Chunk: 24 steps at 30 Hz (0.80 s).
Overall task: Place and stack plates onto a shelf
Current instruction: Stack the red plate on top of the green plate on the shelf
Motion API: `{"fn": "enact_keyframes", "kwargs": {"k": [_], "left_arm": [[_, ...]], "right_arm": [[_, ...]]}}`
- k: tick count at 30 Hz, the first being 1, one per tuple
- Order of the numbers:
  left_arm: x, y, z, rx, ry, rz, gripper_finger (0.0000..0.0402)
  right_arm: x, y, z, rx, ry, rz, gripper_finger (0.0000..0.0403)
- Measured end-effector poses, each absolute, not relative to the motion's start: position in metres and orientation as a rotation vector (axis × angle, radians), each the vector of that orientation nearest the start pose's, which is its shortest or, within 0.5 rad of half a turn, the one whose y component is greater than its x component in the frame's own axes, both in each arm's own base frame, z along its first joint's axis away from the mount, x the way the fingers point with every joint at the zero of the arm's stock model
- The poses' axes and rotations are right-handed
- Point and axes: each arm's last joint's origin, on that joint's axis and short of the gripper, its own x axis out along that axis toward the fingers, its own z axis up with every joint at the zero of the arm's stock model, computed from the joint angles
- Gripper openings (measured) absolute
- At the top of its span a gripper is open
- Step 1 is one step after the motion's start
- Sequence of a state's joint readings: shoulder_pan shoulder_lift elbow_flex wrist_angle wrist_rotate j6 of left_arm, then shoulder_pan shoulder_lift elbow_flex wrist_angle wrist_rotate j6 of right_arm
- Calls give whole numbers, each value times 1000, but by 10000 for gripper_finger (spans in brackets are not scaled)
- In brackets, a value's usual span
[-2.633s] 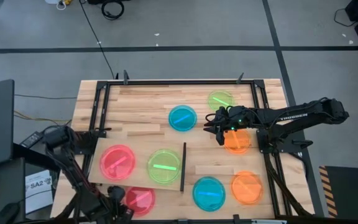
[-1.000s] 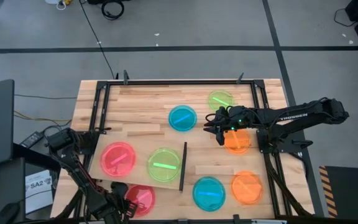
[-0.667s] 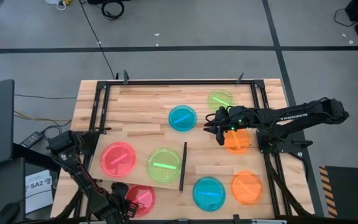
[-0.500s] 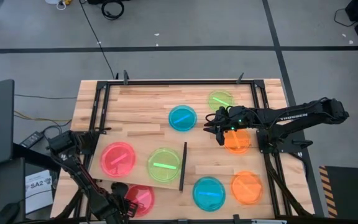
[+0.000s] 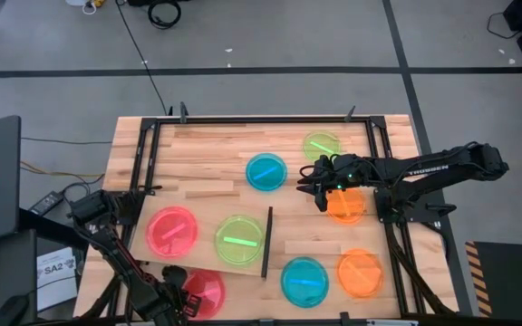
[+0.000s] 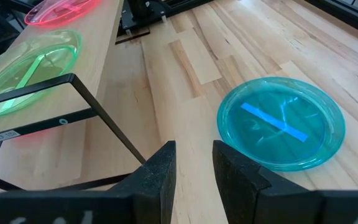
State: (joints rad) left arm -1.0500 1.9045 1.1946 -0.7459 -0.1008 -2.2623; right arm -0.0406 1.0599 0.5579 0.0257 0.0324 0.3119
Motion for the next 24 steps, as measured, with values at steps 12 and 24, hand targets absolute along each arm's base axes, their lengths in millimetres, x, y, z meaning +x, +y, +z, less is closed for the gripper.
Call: {"fn": "enact_keyframes", "kwargs": {"k": [12, 24], "left_arm": [[173, -295, 144, -1031, 1261, 830, 10], [172, -294, 161, -1087, 1264, 781, 8]], "right_arm": [[220, -10, 224, 308, 461, -146, 112], [220, -10, 224, 308, 461, -145, 112]]}}
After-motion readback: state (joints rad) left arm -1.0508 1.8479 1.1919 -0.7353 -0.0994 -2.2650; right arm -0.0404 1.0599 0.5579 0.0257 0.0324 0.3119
